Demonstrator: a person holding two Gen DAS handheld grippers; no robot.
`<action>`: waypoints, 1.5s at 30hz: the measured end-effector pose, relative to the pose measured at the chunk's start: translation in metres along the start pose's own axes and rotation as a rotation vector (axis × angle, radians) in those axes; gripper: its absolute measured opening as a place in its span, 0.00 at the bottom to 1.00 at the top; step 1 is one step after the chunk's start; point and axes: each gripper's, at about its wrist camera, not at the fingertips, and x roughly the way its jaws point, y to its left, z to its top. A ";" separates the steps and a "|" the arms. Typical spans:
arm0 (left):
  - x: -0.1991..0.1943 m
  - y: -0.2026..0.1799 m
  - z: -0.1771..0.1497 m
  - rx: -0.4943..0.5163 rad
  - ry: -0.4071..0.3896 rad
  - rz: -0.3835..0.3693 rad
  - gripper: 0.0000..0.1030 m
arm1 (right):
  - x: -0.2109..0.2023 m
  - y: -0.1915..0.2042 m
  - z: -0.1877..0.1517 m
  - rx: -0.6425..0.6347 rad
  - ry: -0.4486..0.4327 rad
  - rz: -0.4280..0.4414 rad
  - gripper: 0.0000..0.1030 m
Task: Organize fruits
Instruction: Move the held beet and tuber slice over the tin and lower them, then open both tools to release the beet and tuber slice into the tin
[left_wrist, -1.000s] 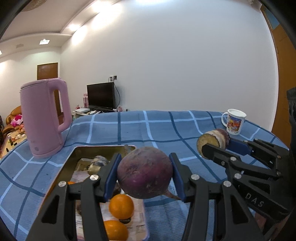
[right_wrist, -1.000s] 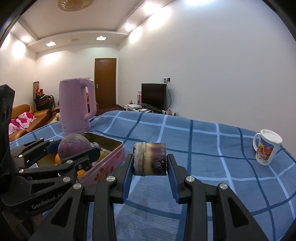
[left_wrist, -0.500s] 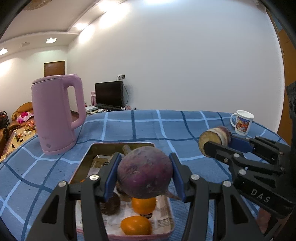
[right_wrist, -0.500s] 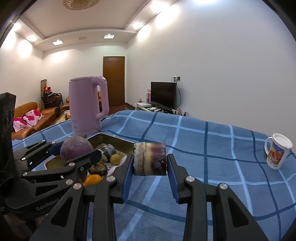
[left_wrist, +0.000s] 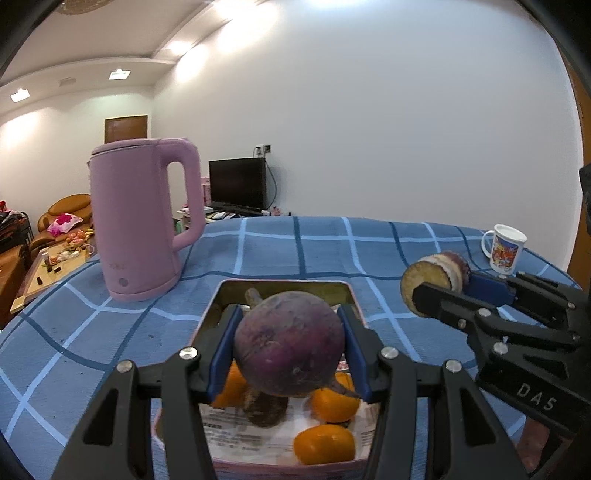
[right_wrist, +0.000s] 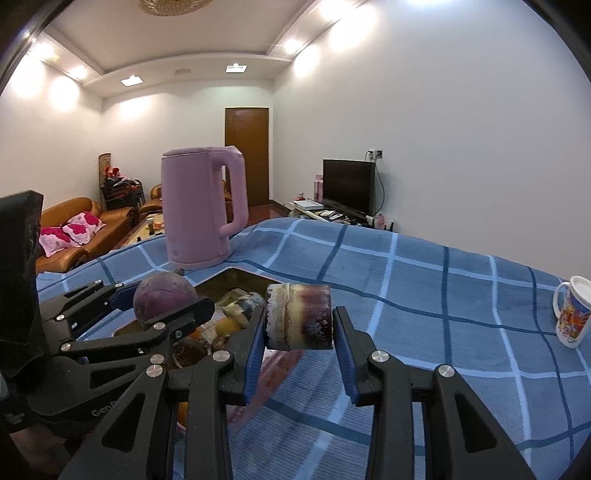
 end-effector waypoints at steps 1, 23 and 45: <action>0.000 0.002 0.000 -0.002 0.001 0.005 0.53 | 0.002 0.002 0.001 -0.003 0.001 0.005 0.37; 0.005 0.039 -0.002 -0.037 0.066 0.057 0.53 | 0.041 0.034 0.008 -0.010 0.074 0.109 0.37; 0.004 0.046 -0.001 -0.046 0.086 0.069 0.77 | 0.072 0.021 -0.006 0.056 0.208 0.165 0.51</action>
